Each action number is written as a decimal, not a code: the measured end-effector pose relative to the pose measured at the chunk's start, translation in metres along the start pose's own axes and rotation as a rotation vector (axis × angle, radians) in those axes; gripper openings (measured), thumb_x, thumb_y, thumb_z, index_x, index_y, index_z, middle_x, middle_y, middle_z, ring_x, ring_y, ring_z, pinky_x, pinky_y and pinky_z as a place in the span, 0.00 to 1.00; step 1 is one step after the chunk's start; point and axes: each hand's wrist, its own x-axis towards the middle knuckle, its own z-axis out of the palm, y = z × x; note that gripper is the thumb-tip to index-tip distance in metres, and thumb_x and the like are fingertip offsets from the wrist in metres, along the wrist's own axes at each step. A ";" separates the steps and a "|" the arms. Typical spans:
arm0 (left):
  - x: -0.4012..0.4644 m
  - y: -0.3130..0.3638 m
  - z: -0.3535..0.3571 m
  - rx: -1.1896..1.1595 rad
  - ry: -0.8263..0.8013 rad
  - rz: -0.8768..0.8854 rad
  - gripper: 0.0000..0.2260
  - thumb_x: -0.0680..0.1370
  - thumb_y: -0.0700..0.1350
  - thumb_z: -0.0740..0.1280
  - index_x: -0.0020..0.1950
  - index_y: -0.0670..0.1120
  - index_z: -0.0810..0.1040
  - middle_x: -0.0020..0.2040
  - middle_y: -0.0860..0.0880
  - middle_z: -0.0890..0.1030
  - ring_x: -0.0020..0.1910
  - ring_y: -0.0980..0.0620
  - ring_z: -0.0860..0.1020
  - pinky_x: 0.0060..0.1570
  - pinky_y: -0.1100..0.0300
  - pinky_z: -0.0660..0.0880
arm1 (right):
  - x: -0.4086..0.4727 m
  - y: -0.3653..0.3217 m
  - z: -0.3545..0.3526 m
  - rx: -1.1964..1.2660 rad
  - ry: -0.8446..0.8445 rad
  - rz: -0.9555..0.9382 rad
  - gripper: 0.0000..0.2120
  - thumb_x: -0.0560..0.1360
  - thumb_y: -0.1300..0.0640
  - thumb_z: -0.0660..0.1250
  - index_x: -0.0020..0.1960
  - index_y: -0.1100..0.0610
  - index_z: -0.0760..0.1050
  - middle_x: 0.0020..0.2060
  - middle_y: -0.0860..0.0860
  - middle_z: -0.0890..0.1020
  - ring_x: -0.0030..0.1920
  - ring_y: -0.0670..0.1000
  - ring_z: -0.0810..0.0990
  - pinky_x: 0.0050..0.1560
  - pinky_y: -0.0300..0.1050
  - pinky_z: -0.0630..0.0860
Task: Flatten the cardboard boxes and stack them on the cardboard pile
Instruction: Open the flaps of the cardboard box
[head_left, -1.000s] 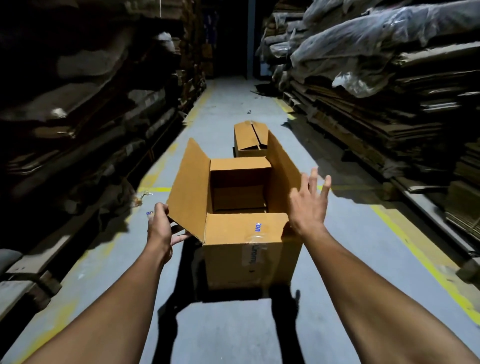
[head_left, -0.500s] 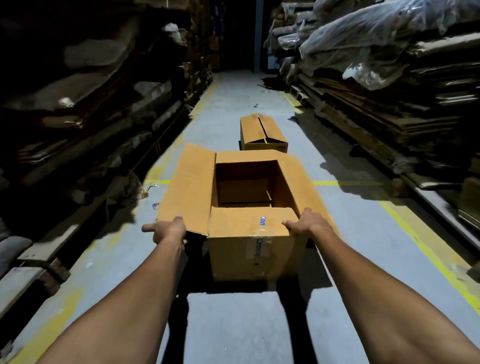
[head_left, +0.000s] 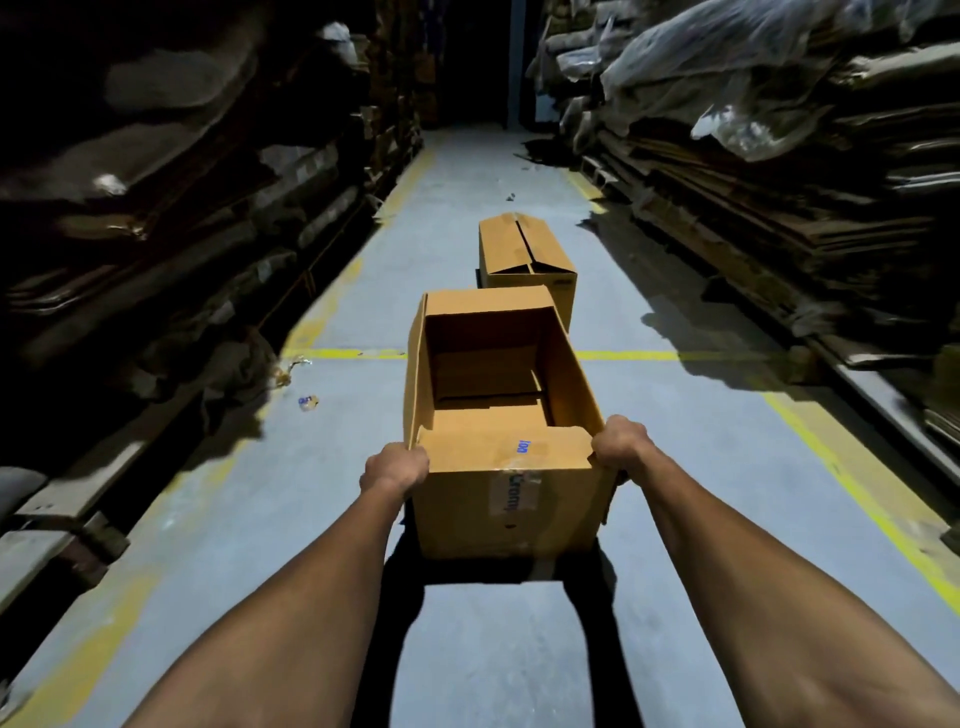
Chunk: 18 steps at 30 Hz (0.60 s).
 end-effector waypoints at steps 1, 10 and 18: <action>0.000 0.002 -0.002 0.003 0.009 0.019 0.19 0.85 0.56 0.58 0.67 0.45 0.77 0.59 0.43 0.80 0.54 0.40 0.80 0.57 0.45 0.82 | 0.000 0.000 -0.002 0.013 -0.021 0.003 0.04 0.82 0.61 0.64 0.55 0.61 0.72 0.48 0.58 0.77 0.49 0.62 0.82 0.43 0.56 0.86; 0.000 -0.001 -0.018 0.121 -0.069 0.135 0.20 0.86 0.56 0.57 0.69 0.44 0.76 0.61 0.42 0.79 0.53 0.41 0.80 0.56 0.45 0.82 | 0.004 -0.018 -0.016 -0.206 -0.235 0.057 0.10 0.82 0.61 0.63 0.61 0.63 0.77 0.55 0.58 0.82 0.46 0.54 0.85 0.46 0.46 0.85; -0.015 -0.001 -0.020 0.251 0.001 0.128 0.24 0.82 0.65 0.57 0.68 0.49 0.74 0.61 0.45 0.76 0.63 0.40 0.77 0.60 0.46 0.76 | 0.003 -0.028 0.014 -0.535 0.085 -0.188 0.37 0.82 0.49 0.62 0.84 0.58 0.49 0.84 0.56 0.52 0.83 0.64 0.50 0.79 0.70 0.48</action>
